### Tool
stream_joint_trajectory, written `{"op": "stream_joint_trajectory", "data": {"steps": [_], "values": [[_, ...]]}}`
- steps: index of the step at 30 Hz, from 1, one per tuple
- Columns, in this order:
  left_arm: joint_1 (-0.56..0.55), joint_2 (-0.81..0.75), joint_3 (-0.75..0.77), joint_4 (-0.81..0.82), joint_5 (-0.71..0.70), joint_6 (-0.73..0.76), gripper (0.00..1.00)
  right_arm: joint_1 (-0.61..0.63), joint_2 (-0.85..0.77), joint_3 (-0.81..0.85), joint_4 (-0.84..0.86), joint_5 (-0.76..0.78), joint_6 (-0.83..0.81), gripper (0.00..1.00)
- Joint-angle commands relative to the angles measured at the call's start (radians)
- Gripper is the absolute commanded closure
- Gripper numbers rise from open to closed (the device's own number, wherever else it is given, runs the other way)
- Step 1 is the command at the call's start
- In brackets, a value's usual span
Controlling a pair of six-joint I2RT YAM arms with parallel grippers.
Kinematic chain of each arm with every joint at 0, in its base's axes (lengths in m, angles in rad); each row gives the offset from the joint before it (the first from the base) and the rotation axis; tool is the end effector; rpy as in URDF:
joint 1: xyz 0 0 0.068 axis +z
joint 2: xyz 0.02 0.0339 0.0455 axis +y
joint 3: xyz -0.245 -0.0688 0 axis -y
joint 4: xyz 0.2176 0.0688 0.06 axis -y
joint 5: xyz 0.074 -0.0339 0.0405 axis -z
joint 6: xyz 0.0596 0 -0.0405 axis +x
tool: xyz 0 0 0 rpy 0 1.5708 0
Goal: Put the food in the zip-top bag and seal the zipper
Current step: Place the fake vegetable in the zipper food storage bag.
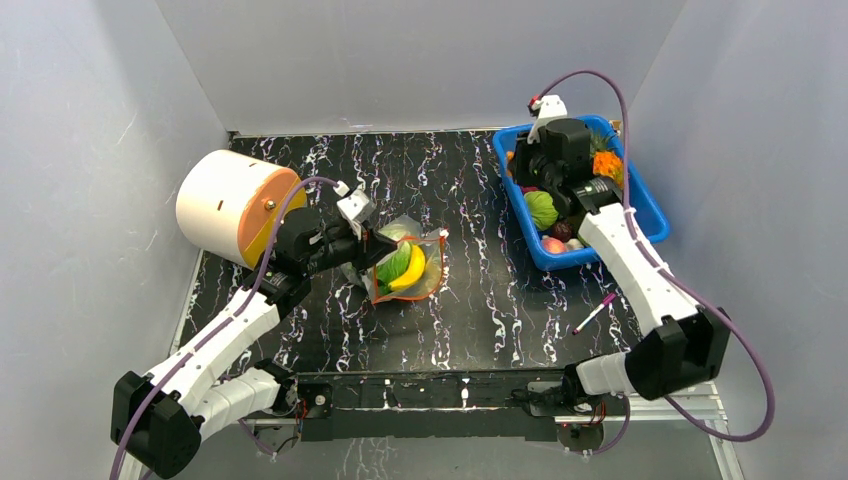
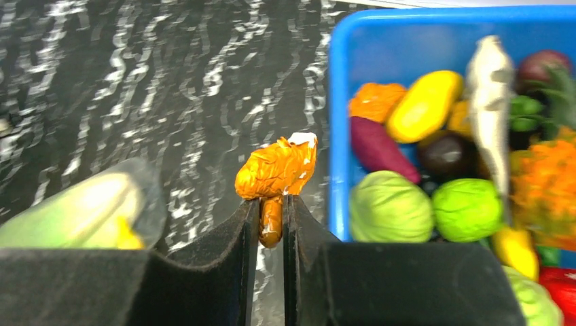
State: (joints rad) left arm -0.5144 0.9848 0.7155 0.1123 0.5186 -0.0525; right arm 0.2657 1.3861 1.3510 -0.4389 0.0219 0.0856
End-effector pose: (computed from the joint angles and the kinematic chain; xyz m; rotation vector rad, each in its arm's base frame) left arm 0.1896 -0.1411 0.2979 0.7825 1.6045 -0.8593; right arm 0.3028 0.0810 0.3457 -0.1707 2.0433 0.1968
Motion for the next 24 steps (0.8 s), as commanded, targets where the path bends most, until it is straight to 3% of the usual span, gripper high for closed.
{"op": "stream_joint_trajectory", "data": {"steps": [1, 8, 17, 20, 24], "values": [[-0.002, -0.010, 0.011, 0.047, -0.033, -0.024, 1.00, 0.044, -0.109, -0.044, 0.057, -0.144, 0.080, 0.90], [-0.002, 0.037, 0.108, -0.017, -0.106, -0.062, 1.00, 0.056, -0.266, -0.241, 0.265, -0.420, 0.127, 0.89], [-0.002, 0.086, 0.138, 0.046, -0.107, -0.149, 1.00, 0.056, -0.398, -0.406, 0.453, -0.738, 0.274, 0.88], [-0.003, 0.107, 0.155, 0.060, -0.085, -0.159, 1.00, 0.059, -0.409, -0.451, 0.549, -0.796, 0.338, 0.88], [-0.002, 0.116, 0.166, 0.100, -0.078, -0.156, 1.00, 0.066, -0.407, -0.455, 0.533, -0.799, 0.315, 0.88]]}}
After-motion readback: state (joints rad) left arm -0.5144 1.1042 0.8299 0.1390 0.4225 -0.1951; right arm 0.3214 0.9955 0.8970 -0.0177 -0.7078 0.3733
